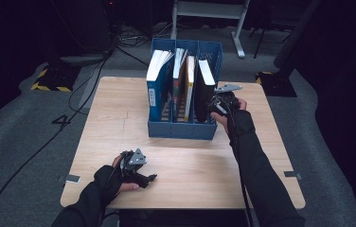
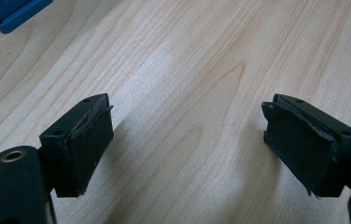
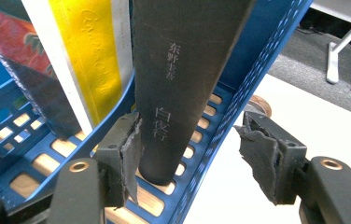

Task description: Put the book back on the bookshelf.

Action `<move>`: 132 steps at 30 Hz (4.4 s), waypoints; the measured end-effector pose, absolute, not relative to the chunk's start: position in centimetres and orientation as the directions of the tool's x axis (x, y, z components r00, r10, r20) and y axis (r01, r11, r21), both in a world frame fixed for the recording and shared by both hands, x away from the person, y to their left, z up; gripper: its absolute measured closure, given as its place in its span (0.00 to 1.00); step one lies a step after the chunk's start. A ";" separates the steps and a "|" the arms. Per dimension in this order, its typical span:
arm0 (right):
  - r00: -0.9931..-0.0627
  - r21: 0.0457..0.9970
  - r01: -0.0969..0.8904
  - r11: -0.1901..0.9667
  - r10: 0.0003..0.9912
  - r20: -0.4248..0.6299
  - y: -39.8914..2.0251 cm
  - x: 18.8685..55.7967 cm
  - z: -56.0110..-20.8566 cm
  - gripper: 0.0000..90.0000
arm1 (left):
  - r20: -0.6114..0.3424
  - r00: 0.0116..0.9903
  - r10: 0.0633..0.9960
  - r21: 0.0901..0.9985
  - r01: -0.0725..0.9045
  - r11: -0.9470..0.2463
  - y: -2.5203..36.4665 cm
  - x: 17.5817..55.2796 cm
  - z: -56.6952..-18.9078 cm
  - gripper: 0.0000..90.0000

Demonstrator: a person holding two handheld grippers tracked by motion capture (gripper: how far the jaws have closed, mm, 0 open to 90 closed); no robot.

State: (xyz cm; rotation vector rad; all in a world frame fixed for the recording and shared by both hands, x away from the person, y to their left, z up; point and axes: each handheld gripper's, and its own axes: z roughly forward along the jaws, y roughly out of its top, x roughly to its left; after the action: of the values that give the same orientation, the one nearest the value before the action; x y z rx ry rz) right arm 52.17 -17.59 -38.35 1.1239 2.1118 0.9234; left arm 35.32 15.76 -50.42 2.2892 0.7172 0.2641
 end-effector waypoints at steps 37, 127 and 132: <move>-0.572 0.712 0.402 0.576 0.765 -0.296 -22.6 46.3 -38.1 0.37 | -0.017 0.824 0.567 0.688 0.421 -0.591 15.7 35.3 -50.4 0.17; -0.536 0.739 0.567 0.364 0.844 -0.005 -38.0 34.6 -50.4 0.19 | -0.017 0.820 0.571 0.688 0.424 -0.589 15.7 35.3 -50.4 0.17; -0.535 0.739 0.567 0.364 0.845 -0.005 -38.0 34.6 -50.4 0.19 | -0.016 0.820 0.572 0.688 0.424 -0.589 15.7 35.3 -50.4 0.17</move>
State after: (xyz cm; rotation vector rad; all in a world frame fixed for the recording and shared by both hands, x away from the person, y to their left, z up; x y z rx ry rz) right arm 34.60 -38.01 -50.44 1.2326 2.2459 0.9879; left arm 35.28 15.71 -50.42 2.2867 0.7264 0.2679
